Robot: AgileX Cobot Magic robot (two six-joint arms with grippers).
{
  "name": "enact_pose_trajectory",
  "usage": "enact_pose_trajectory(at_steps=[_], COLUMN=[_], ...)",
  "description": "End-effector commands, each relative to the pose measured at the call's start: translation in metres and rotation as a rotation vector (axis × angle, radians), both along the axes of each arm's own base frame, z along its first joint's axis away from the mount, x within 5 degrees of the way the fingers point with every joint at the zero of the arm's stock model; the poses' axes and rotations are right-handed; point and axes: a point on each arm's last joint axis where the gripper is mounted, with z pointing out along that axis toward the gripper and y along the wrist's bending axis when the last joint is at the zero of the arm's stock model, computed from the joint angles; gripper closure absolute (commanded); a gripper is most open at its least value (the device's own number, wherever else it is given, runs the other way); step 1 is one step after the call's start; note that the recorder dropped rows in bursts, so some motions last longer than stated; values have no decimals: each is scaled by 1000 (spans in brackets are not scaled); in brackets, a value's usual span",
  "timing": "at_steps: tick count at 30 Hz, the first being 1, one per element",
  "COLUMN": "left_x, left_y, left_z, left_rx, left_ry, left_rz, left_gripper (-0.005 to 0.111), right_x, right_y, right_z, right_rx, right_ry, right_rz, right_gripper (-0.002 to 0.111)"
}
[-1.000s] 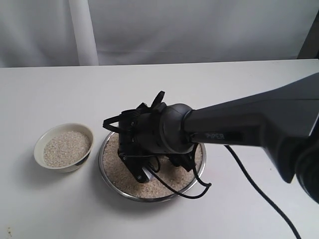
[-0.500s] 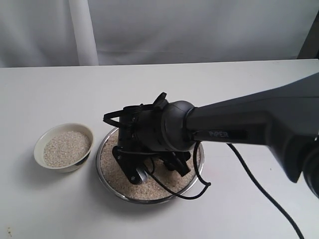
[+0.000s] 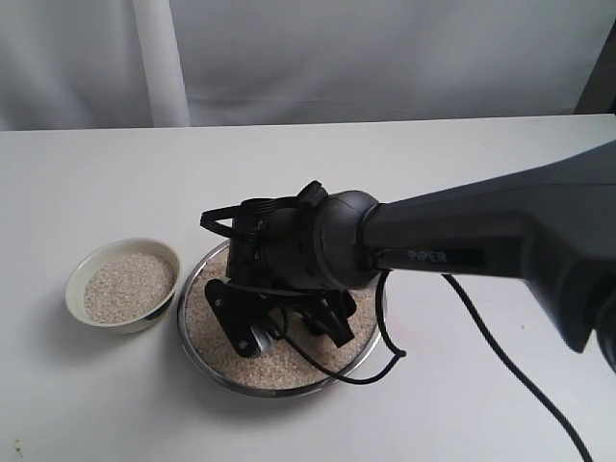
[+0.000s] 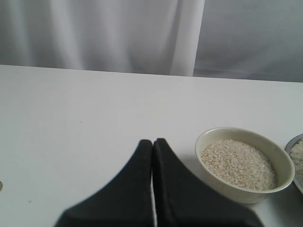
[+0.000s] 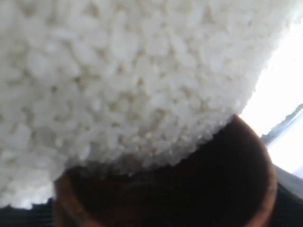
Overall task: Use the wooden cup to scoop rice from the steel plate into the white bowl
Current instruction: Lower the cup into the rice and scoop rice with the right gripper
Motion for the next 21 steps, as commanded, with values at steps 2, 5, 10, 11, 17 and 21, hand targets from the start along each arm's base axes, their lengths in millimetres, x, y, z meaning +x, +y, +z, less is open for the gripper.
enact_pose_trajectory(at_steps=[2,5,10,11,17,21], left_x=[0,0,0,0,0,0], left_y=[0,0,0,0,0,0], left_z=[1,1,1,1,1,1], left_rx=[-2,-2,-2,-2,-2,-2], left_ry=[-11,-11,-11,-11,-11,-11], left_rz=[-7,-7,-7,-7,-7,-7], left_gripper=[107,107,107,107,107,107], right_x=[-6,-8,-10,-10,-12,-13], right_y=[12,14,16,16,18,20], right_z=[-4,-1,7,8,7,6], right_rx=[106,137,195,198,229,255], right_ry=[32,41,53,56,81,90], right_rz=[20,13,-4,-4,-11,-13], right_gripper=[108,108,108,108,108,108])
